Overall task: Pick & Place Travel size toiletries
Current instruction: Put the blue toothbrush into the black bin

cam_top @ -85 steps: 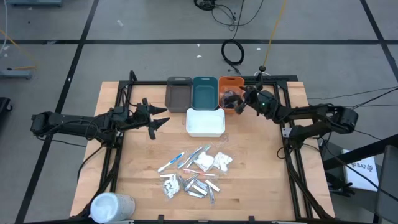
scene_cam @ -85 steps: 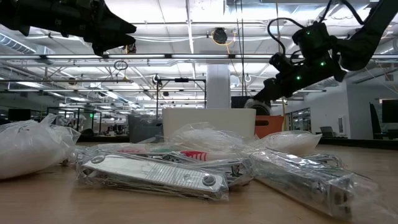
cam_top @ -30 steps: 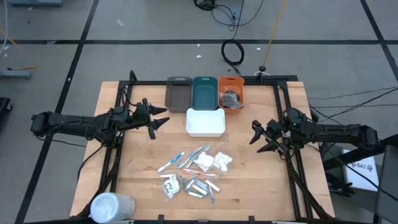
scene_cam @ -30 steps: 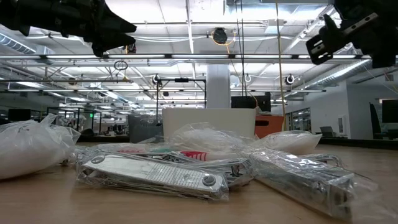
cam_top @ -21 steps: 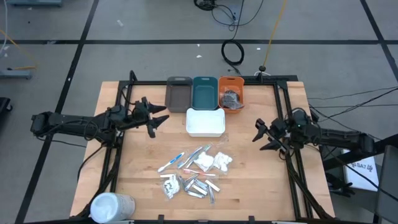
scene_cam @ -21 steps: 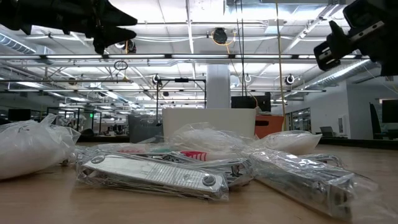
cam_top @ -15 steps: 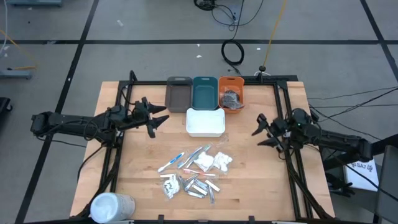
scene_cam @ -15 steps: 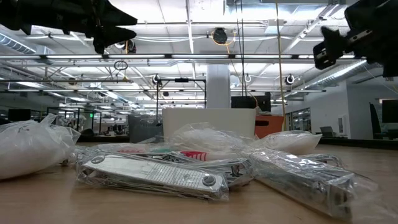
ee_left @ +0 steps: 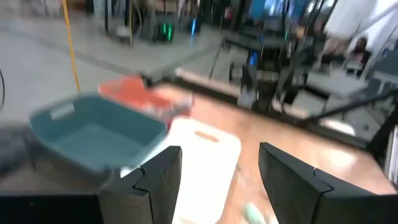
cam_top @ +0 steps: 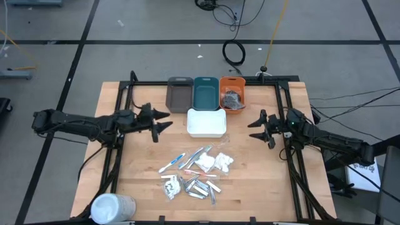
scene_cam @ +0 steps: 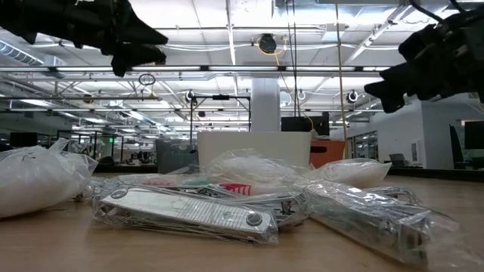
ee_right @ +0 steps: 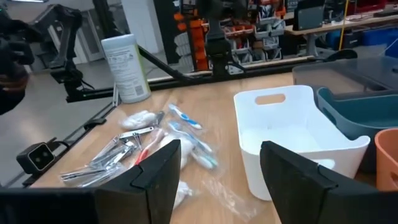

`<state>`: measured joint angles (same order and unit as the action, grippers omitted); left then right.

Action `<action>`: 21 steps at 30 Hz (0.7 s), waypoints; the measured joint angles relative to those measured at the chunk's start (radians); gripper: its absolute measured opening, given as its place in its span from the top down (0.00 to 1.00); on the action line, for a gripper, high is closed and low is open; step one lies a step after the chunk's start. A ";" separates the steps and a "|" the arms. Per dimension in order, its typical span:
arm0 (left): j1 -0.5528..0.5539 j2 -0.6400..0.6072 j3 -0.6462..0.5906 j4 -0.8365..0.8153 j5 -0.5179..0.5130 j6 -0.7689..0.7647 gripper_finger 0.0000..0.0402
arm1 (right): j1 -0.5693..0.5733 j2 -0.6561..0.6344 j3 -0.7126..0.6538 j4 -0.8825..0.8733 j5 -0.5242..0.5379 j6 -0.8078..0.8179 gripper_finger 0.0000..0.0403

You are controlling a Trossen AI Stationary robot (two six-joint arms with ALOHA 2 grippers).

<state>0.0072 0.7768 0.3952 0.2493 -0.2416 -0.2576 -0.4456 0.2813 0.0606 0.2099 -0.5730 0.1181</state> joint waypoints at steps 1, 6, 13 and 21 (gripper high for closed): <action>-0.014 0.021 0.022 -0.043 -0.006 -0.013 0.47 | 0.000 0.000 0.000 -0.005 0.000 0.000 0.48; -0.105 0.166 0.199 -0.376 -0.060 -0.112 0.47 | 0.000 0.000 -0.001 -0.008 0.000 0.000 0.48; -0.277 0.445 0.486 -0.853 -0.027 -0.452 0.47 | 0.000 0.000 -0.001 -0.009 0.000 0.000 0.48; -0.420 0.712 0.611 -1.011 0.146 -0.741 0.47 | 0.000 0.000 -0.002 0.012 0.019 -0.028 0.48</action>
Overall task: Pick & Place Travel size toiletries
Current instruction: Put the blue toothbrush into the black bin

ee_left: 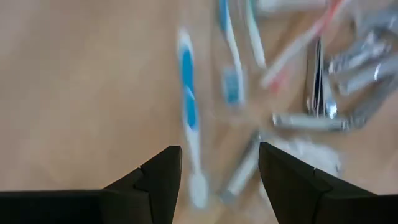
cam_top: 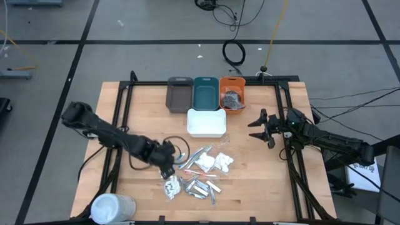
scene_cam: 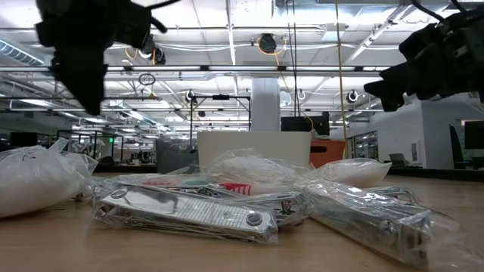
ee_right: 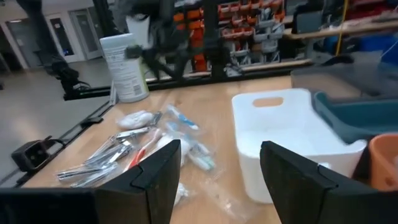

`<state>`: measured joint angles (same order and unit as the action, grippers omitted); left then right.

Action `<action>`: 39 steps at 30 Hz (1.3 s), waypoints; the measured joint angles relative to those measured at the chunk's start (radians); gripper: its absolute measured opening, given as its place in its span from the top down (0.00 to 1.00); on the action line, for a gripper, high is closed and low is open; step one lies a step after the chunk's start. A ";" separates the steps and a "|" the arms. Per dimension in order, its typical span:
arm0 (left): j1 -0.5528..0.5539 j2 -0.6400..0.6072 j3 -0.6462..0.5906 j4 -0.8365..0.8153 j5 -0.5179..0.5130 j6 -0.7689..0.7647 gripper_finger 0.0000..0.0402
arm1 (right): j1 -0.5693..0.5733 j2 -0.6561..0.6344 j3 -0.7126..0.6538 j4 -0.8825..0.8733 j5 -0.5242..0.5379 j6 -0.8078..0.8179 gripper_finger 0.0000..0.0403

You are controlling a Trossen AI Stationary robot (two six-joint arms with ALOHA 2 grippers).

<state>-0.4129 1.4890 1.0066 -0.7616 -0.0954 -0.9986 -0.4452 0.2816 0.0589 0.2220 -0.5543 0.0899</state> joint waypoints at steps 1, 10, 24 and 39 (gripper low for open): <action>-0.010 0.022 0.000 0.003 0.018 -0.025 0.47 | 0.000 0.000 0.000 0.009 0.021 -0.006 0.48; -0.028 0.161 0.000 0.005 0.016 -0.110 0.47 | 0.000 0.000 0.000 0.130 0.109 -0.031 0.48; -0.006 0.278 0.000 -0.002 0.028 -0.072 0.47 | 0.000 0.001 0.000 0.132 0.109 -0.026 0.48; 0.022 0.309 0.003 0.009 0.124 -0.006 0.69 | 0.000 0.001 0.000 0.039 0.078 0.025 0.48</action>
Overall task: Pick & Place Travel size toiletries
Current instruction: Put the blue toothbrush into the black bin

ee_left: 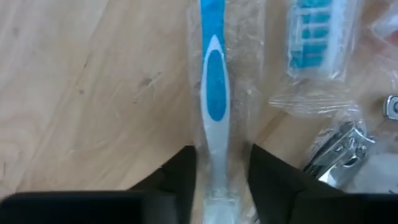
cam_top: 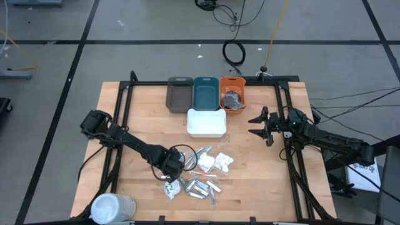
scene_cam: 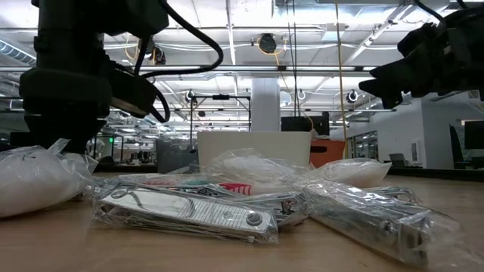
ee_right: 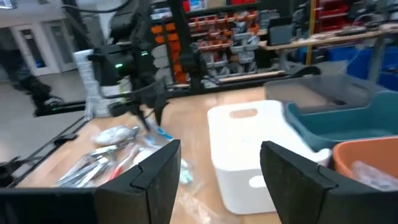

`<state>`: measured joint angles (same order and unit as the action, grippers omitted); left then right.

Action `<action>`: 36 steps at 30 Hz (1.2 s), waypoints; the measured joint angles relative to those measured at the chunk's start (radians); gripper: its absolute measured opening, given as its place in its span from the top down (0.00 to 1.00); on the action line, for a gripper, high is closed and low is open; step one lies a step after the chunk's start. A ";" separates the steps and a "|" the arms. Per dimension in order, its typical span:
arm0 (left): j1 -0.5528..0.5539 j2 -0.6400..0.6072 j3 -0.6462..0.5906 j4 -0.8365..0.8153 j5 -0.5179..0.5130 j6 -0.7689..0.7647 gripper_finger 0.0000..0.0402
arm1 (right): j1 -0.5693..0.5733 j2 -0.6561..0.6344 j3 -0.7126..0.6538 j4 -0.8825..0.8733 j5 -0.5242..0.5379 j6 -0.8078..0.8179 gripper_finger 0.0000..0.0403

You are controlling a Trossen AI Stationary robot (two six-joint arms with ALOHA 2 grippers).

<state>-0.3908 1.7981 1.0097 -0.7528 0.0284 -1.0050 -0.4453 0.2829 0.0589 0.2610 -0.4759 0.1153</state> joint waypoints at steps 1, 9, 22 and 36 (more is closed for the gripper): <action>0.006 0.000 0.000 0.000 0.001 0.010 0.74 | 0.000 0.000 0.000 0.000 -0.012 0.000 0.48; 0.044 -0.001 -0.001 -0.003 0.008 0.080 0.98 | 0.001 0.000 0.000 -0.003 -0.024 0.004 0.48; 0.008 -0.206 -0.007 -0.004 -0.261 0.088 0.97 | 0.001 0.000 0.000 -0.006 -0.023 0.004 0.48; 0.021 -0.377 -0.015 0.275 -0.432 0.492 0.99 | 0.001 0.000 0.000 -0.004 -0.023 0.004 0.48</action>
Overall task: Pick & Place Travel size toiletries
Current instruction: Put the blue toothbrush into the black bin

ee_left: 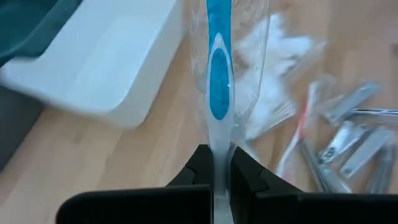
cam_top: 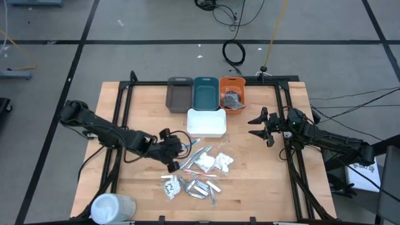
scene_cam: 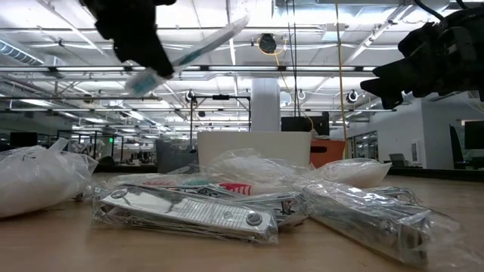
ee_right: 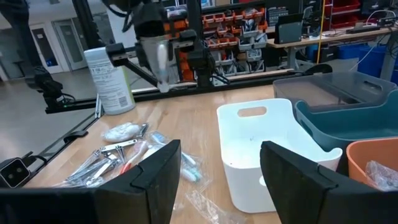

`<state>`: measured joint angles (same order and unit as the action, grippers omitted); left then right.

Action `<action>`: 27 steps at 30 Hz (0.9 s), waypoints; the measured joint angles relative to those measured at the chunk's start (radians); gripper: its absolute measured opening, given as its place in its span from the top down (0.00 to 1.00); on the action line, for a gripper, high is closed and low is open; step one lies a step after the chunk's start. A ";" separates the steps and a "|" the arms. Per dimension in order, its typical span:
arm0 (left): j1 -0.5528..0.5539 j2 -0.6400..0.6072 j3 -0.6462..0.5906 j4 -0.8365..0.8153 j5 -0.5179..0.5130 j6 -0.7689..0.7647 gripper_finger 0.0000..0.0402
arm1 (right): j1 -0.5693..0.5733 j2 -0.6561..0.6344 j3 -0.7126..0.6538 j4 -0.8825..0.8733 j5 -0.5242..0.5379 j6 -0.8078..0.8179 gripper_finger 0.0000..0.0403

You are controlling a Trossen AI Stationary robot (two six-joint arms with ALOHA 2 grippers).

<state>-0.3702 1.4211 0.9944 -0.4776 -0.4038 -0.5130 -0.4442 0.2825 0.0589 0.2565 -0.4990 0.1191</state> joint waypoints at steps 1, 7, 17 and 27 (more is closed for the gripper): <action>0.010 -0.001 -0.009 0.044 0.015 0.044 0.98 | 0.000 0.000 0.000 0.000 0.000 0.000 0.48; 0.092 -0.001 -0.131 0.357 0.151 0.252 0.98 | 0.000 0.000 0.000 -0.005 0.000 0.000 0.48; 0.321 -0.108 -0.426 0.849 0.274 0.381 0.99 | 0.001 0.003 0.000 -0.001 0.000 0.003 0.48; 0.653 -0.234 -0.435 0.873 0.040 0.233 0.99 | 0.001 0.018 0.000 0.018 0.001 0.004 0.48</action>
<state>0.2828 1.1874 0.5598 0.3954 -0.3638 -0.2796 -0.4431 0.3001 0.0589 0.2742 -0.4980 0.1230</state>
